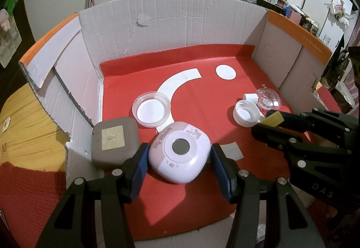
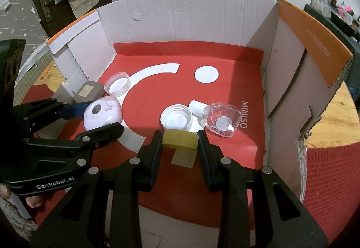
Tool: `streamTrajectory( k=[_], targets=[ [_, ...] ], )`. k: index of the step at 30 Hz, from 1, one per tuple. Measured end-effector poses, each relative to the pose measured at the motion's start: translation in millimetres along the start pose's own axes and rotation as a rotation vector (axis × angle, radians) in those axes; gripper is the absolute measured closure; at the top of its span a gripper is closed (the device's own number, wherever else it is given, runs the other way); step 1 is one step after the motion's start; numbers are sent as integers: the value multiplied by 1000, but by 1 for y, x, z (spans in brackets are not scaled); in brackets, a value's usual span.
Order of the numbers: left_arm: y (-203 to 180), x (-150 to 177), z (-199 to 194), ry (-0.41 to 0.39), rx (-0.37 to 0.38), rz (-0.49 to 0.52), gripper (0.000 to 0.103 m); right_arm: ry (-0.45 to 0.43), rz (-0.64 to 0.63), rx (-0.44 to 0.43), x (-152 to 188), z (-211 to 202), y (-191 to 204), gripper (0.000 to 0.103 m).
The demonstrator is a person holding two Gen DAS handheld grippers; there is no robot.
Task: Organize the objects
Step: 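Lower the white device and open the left tool while the right tool releases the yellow cap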
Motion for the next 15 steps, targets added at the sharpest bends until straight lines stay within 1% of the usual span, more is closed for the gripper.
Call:
streamTrajectory(
  k=[6,15],
  targets=[
    [-4,1,0,-2,1,12,38,3,-6,5,2,-1,2,73],
    [-7,4,-5,-5,-2,22,38,5,-11,12,5,-3,3,71]
  ],
)
Point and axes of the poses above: each gripper's, at about its wrist camera, not at the fingertips, and z roughly the way its jaws point, y to its left, x to its underside, the point moved 5 cm from there along z, roughly the way its jaws point, and after that the axes turned 4 degrees about z, right-handed, at the moved point
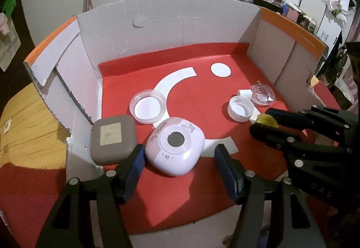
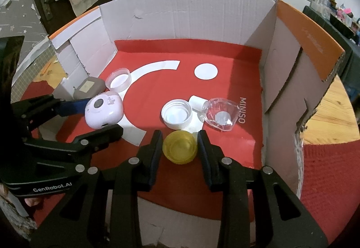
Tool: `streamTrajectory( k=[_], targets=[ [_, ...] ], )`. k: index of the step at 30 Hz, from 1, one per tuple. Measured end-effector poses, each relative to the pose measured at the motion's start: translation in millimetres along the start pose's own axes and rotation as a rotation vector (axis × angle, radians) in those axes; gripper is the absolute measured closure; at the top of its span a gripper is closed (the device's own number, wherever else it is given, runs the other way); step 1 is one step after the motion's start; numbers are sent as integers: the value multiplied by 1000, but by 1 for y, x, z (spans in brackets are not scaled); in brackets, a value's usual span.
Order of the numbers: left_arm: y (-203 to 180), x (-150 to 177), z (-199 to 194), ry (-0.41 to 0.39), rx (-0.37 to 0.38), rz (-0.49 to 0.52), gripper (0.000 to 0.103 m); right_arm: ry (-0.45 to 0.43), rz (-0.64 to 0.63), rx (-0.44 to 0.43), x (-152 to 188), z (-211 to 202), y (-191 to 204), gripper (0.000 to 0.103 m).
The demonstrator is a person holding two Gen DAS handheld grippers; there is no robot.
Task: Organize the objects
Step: 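Lower the white device and open the left tool while the right tool releases the yellow cap, then withdraw both open tools from the box back toward the remaining items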
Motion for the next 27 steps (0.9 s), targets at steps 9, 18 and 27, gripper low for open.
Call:
streamTrajectory(
  k=[9,18,27],
  targets=[
    [-1,9,-5,5,3,8,38,-5,-13,0,3,-4,1,59],
    [2,16,-13,5,32,9,38,7,-22,-9,10,-9,1,59],
    [4,30,-25,-1,39,12,39,14,-32,-21,20,-17,4,59]
  ],
)
Point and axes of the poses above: each gripper's, at about its wrist camera, not at the fingertips, and z roughly the way its jaws point, y to its left, x to its underside, the point moved 5 cm from there along z, roughly the way its jaws point, and after that the axes turned 4 degrees about z, right-handed, at the moved point
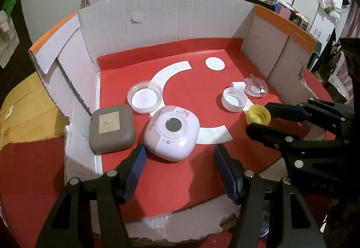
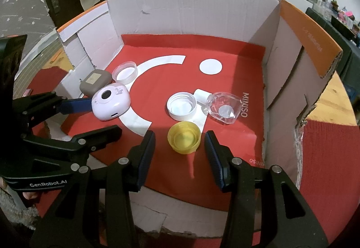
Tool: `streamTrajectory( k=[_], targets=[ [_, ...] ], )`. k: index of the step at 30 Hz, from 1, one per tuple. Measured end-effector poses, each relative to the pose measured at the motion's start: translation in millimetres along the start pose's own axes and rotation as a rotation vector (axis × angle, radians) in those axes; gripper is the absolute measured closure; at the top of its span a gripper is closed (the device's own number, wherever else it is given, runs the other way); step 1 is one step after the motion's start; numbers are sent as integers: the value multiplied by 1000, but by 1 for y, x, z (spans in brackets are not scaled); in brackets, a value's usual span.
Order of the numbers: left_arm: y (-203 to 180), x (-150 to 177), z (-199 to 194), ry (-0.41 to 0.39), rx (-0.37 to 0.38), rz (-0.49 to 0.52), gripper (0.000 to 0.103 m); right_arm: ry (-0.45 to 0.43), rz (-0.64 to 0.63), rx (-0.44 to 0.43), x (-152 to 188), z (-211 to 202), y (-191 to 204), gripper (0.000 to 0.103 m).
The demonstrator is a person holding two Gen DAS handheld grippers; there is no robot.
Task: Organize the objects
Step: 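Withdraw both open tools from the box back toward the remaining items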
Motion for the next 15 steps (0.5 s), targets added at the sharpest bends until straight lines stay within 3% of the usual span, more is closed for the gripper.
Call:
streamTrajectory(
  k=[3,6,15],
  targets=[
    [-1,1,-1,-2,-6,-2,39,-2,1,-6,5,-5,3,59],
    [-3,5,-12,-30,-34,4,39,-22,0,-4,6,-15,2,52],
    [-1,18,-44,-80,-45,-2,39,-66,-2,-5,6,-41,10,50]
  ],
)
Point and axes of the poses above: each gripper's, at about its wrist camera, not at the fingertips, and z roughly the way its jaws point, y to its left, x to its underside, the point moved 5 cm from there along z, roughly the way its jaws point, and after that the axes turned 4 degrees about z, right-handed, at the moved point
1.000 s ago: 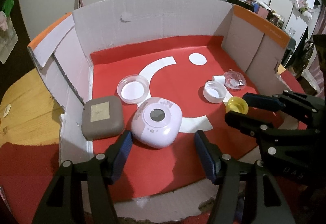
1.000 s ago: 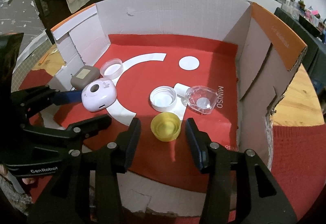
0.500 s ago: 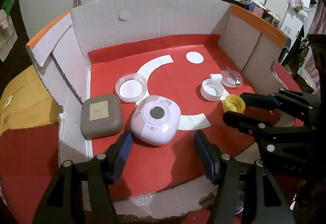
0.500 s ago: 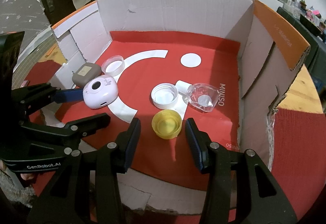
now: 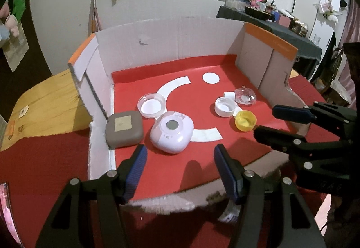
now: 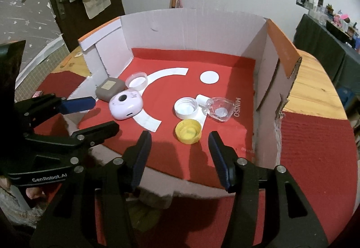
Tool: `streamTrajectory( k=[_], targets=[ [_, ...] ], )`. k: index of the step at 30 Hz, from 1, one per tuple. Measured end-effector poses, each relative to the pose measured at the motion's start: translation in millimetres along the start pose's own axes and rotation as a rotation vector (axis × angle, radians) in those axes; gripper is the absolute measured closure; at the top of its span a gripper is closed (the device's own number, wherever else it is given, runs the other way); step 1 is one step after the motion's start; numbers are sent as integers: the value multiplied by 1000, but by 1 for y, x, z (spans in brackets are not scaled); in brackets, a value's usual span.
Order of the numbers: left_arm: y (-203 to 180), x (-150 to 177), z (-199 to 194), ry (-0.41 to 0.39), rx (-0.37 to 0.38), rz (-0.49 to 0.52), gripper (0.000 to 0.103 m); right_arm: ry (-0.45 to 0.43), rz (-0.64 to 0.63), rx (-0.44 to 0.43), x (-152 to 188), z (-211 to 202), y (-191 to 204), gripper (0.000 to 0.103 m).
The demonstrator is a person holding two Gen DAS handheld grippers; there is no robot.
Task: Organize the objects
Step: 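Withdraw both open tools from the box back toward the remaining items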
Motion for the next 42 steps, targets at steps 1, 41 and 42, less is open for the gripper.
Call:
streamTrajectory(
  k=[1,41,42],
  targets=[
    [1,2,-2,-1,-1,-1,39,-1,-5,1,1,-1,2,46],
    [-13,18,-49,-103,-35,-7,1,-73,-26,-37,29,-56,22,14],
    [-13,20,-49,-103,-35,-7,1,-75,-27,-38,30,-58,23,14]
  ],
)
Point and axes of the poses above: each gripper's, at about its wrist camera, not at the fingertips, and z roughly the way its jaws point, y to its left, x to its underside, the point moved 5 cm from there along z, roughly the way its jaws point, and after that the axes turned 4 degrees about z, right-handed, at the moved point
